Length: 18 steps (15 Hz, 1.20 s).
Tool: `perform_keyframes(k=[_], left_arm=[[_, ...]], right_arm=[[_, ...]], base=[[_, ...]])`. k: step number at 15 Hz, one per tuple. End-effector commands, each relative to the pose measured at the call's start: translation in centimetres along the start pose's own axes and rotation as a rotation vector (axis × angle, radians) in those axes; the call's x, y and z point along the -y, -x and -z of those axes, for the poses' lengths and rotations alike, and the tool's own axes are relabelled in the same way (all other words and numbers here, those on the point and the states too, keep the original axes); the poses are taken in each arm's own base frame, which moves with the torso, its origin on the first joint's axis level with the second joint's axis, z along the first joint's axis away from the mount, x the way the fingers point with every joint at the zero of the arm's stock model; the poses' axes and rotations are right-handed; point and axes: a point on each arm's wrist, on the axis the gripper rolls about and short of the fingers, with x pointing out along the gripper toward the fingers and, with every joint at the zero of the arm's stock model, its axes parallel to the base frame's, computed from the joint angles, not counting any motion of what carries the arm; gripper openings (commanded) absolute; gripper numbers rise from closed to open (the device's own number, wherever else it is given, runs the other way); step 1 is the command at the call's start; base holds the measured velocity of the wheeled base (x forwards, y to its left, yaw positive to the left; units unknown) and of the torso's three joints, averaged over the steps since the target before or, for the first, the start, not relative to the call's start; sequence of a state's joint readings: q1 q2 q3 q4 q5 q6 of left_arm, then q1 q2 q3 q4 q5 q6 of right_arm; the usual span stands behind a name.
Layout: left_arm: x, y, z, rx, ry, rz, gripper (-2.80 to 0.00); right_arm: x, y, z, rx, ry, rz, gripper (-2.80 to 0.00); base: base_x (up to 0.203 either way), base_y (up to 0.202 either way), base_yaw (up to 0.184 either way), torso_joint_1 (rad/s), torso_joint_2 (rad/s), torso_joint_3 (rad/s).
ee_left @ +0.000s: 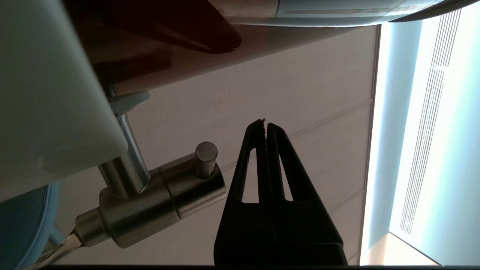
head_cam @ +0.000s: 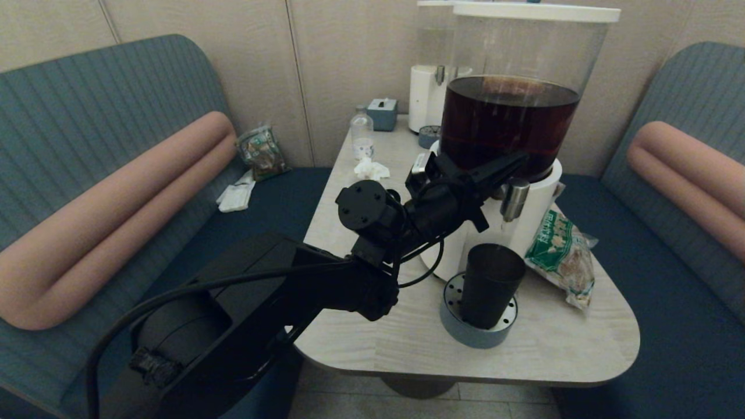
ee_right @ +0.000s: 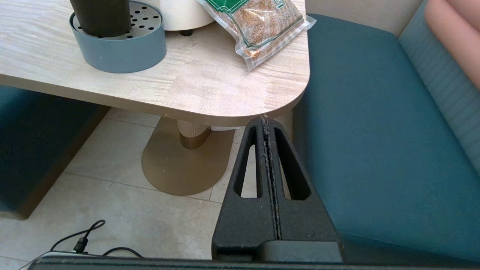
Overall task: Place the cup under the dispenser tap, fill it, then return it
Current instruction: Turn off the faucet
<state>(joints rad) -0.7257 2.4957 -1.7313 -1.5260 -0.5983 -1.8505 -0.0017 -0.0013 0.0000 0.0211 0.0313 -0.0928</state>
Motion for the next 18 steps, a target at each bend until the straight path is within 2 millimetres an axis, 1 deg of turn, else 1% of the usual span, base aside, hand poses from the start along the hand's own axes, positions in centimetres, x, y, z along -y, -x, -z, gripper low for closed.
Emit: perform_keyframes(k=[1, 4, 9, 13, 18], left_arm=[[-0.3, 0.3, -0.2, 0.0, 0.016, -0.008, -2.8], [-0.3, 0.7, -0.7, 0.008, 0.01, -0.012, -2.8], [-0.4, 0.9, -0.9, 0.007, 0.01, -0.017, -2.8], [-1.3, 1.2, -1.2, -0.007, 0.008, -0.025, -2.8], [-2.1, 0.7, -1.7, -0.062, -0.012, 0.004, -2.8]], right_arm=[[0.0, 0.0, 0.0, -0.002, 0.001, -0.001, -2.8], [0.0, 0.0, 0.0, -0.002, 0.001, -0.001, -2.8], [0.0, 0.0, 0.0, -0.002, 0.001, -0.001, -2.8], [0.0, 0.0, 0.0, -0.003, 0.001, -0.001, -2.8], [0.0, 0.0, 0.0, -0.002, 0.001, -0.001, -2.8]], base=[[0.0, 0.0, 0.0, 0.0, 0.0, 0.0], [0.0, 0.0, 0.0, 0.0, 0.0, 0.0], [0.0, 0.0, 0.0, 0.0, 0.0, 0.0], [0.0, 0.0, 0.0, 0.0, 0.0, 0.0], [0.0, 0.0, 0.0, 0.0, 0.0, 0.0]])
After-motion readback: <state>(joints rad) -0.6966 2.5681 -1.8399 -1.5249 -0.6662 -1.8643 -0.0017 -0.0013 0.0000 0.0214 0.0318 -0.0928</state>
